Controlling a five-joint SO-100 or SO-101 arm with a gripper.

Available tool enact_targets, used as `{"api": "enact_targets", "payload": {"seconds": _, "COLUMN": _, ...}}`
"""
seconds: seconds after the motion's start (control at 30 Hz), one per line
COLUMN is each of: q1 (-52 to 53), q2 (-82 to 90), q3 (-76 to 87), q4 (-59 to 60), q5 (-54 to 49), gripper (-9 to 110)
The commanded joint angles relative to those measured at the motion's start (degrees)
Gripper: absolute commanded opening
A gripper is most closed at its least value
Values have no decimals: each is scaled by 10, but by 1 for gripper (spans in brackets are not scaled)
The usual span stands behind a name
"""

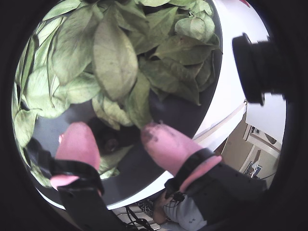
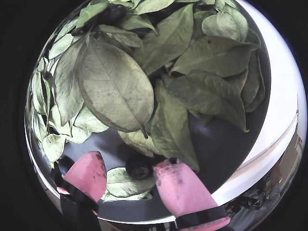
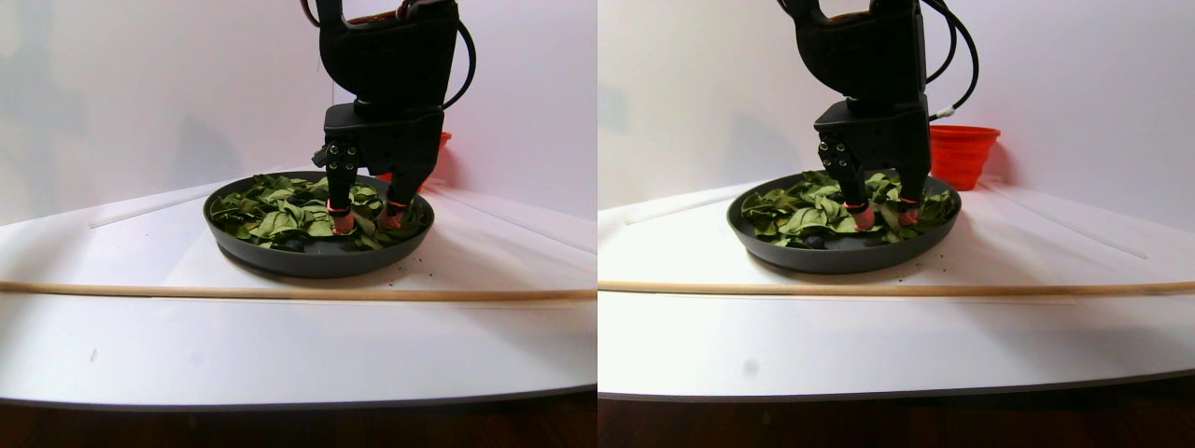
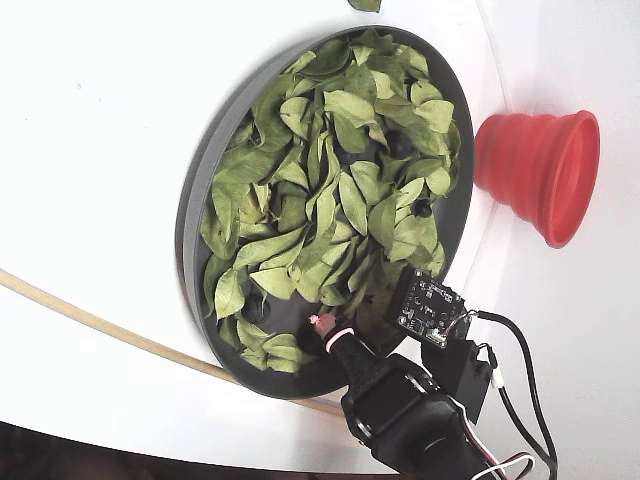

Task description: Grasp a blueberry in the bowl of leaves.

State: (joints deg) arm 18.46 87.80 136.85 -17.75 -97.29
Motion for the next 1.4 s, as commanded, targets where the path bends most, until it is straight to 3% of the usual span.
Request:
{"api": "enact_targets", "payload": {"seconds": 0.0, "q1": 18, "q2": 62, "q3": -4, "q4": 2, "q5": -6, "gripper": 20}}
{"api": "enact_targets", "payload": {"seconds": 1.37, "q1": 25, "q2": 13, "q3": -25, "q4": -4, "q5": -12, "gripper": 20}}
